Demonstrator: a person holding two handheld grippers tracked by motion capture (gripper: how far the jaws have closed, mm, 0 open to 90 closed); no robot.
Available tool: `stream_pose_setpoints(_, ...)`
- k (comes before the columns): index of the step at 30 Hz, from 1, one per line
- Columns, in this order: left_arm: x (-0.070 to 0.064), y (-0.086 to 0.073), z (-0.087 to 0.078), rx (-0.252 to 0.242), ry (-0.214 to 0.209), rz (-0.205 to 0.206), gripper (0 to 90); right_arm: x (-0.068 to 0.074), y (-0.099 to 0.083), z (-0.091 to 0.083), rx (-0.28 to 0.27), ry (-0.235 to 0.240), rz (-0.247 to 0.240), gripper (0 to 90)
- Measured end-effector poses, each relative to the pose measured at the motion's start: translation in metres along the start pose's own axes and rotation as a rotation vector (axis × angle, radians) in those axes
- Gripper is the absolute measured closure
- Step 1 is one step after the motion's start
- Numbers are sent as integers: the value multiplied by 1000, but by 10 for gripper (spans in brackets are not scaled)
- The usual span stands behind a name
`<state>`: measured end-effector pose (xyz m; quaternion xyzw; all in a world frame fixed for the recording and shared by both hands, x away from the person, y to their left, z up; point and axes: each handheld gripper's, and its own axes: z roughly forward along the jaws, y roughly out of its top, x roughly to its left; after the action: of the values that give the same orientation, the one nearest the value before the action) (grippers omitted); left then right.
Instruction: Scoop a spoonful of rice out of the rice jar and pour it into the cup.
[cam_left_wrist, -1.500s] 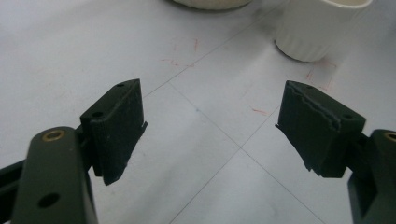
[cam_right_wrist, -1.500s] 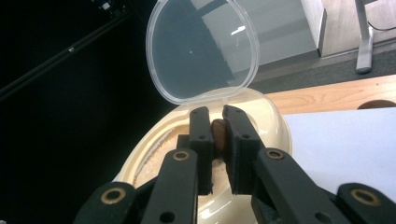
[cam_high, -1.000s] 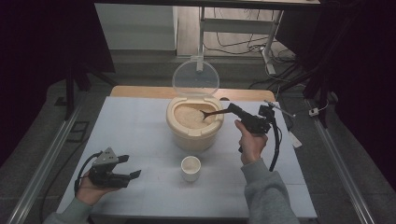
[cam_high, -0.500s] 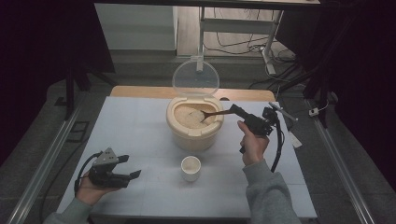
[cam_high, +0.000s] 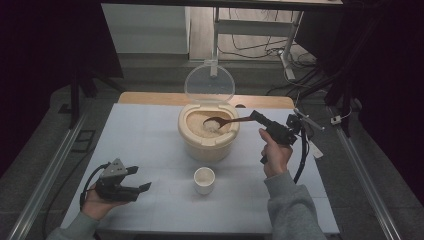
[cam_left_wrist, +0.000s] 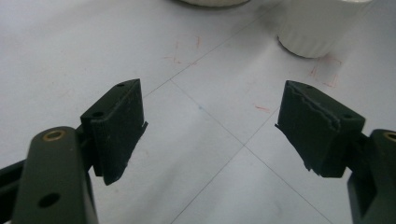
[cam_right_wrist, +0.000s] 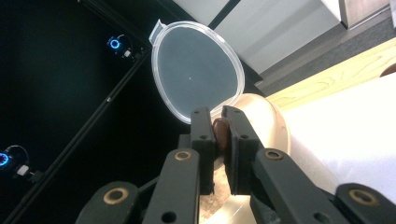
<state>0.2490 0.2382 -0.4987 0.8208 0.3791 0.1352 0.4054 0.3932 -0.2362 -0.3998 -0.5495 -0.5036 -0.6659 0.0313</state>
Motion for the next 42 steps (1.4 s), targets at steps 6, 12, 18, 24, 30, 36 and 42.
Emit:
stream_pose_setpoints(6, 0, 0, 0, 1, 0, 0, 227, -2, 0, 0, 6, 3, 20, 827)
stream_pose_setpoints(12, 1, 0, 0, -1, 0, -2, 228, 1, 3, -3, 6, 13, 23, 827)
stream_pose_setpoints(18, 1, -1, 0, 2, 1, -3, 228, 6, 3, -8, 10, 33, 27, 828)
stream_pose_setpoints(24, 1, -1, 0, 2, -1, -4, 228, 11, 0, -15, 26, 54, 39, 827)
stream_pose_setpoints(30, 1, -1, 0, 2, -2, -1, 228, 5, 1, -14, 17, 21, 43, 828)
stream_pose_setpoints(36, 2, -1, 0, 1, 0, -6, 228, 4, 0, -13, 22, 25, 46, 828)
stream_pose_setpoints(42, 2, -1, 1, 4, -1, -5, 228, 10, -3, -20, 37, 54, 43, 827)
